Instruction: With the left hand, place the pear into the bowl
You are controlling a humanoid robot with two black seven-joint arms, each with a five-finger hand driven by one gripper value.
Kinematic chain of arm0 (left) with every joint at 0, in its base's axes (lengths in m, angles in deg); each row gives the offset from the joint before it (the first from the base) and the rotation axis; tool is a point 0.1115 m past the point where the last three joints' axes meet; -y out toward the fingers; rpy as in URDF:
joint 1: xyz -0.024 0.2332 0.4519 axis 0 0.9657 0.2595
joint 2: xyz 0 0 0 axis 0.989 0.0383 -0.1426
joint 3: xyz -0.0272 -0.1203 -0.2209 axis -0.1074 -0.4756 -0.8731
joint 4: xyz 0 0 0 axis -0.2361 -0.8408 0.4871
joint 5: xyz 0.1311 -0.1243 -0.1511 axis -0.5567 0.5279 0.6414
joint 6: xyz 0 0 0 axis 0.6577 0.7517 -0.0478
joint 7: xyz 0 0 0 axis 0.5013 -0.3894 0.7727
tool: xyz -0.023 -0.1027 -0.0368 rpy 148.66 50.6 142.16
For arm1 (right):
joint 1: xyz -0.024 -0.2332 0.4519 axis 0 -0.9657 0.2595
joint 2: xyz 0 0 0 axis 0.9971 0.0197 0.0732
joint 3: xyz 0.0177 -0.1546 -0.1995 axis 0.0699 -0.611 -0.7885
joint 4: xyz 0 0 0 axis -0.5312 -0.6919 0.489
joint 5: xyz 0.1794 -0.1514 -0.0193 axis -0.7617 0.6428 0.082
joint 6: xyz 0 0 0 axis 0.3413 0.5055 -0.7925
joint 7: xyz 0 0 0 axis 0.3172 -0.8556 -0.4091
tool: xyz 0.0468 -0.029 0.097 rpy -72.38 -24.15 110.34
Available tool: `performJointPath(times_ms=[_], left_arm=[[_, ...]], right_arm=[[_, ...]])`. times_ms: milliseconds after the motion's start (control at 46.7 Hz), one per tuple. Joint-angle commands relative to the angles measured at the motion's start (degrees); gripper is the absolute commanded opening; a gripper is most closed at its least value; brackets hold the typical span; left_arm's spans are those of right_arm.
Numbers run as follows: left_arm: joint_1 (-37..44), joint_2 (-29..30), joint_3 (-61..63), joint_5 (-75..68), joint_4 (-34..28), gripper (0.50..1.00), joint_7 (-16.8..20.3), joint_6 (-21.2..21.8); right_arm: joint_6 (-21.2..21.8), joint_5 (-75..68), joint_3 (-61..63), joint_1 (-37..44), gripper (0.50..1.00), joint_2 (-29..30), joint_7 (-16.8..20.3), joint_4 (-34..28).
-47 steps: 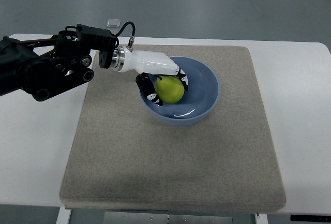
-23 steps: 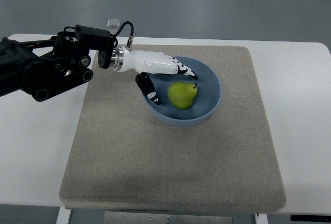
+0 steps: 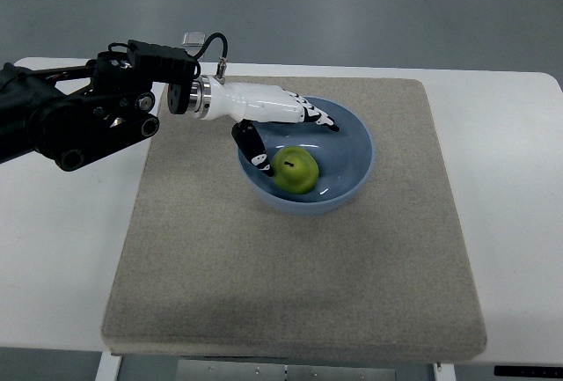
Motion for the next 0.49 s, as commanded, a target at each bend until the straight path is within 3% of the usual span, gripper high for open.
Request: performJointPath(times_ms=[0, 278, 471], left_arm=[[-0.3, -0.1, -1.7, 0.0, 0.0, 0.99, 0.0, 0.1], [-0.1, 0.3, -11.7, 0.1, -1.0, 0.99, -0.1, 2.2], [0.2, 0.1, -15.8, 4.8, -8.7, 0.99, -0.3, 4.6]], right_arm=[[0.0, 0.0, 0.0, 0.0, 0.924, 0.0, 0.0, -0.1], [0.0, 0.0, 0.0, 0.0, 0.924, 0.0, 0.0, 0.0], [0.0, 0.0, 0.0, 0.0, 0.924, 0.0, 0.0, 0.0]])
